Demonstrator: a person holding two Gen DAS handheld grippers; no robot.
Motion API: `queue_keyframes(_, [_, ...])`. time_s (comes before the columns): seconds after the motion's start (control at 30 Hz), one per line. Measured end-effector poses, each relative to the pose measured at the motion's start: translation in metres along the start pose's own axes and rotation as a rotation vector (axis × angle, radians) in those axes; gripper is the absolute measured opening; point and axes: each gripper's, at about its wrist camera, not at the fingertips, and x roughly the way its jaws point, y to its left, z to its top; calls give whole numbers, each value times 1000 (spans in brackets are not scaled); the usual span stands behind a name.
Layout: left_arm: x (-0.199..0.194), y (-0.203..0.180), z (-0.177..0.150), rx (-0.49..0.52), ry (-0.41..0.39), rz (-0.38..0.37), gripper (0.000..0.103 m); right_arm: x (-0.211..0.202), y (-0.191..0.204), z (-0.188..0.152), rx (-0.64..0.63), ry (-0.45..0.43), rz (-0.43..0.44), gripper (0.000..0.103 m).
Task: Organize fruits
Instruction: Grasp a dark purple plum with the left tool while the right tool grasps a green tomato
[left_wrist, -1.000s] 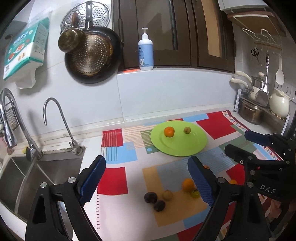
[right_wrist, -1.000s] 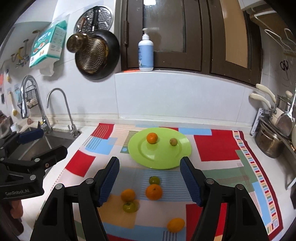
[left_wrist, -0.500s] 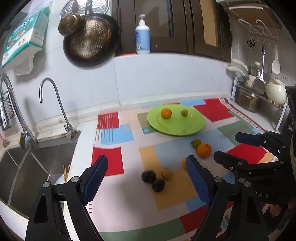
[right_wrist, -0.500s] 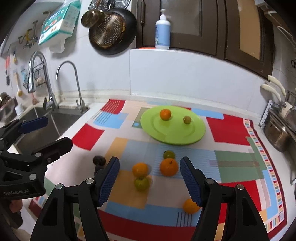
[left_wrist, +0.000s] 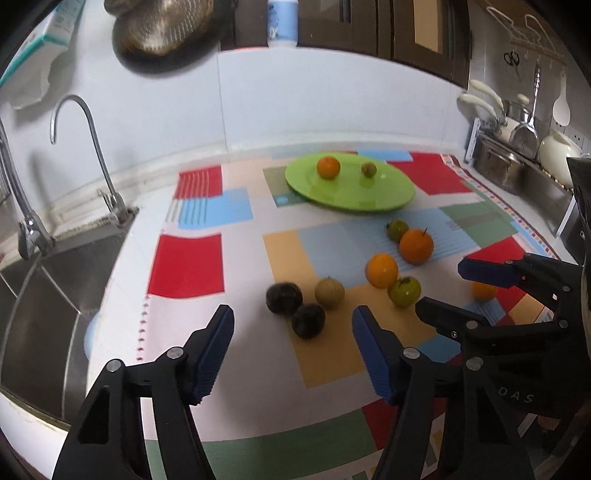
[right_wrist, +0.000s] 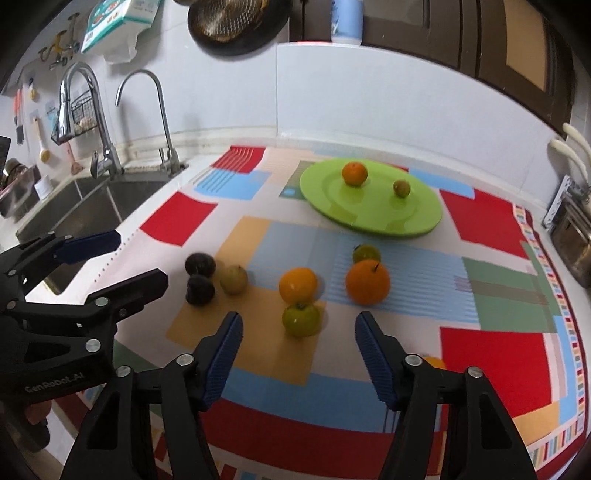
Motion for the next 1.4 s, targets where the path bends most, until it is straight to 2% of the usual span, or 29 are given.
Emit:
queue_keyframes(0.27, [26, 0, -4, -36, 63, -39, 51, 19, -4, -3, 3, 43, 5, 54])
queue_keyframes(0.53, [42, 3, -4, -64, 100, -55, 42, 35, -5, -2, 2, 74, 27, 48])
queue_keyframes(0.83, [52, 1, -2, -86, 125, -74, 38, 47, -7, 1, 17, 90, 41, 42])
queue_keyframes(1.13, [56, 0, -2, -82, 135, -73, 27, 48, -5, 2, 5, 97, 44, 31])
queue_keyframes(1.4, [49, -2, 0, -69, 123, -71, 27, 45, -5, 2, 3, 84, 46, 31])
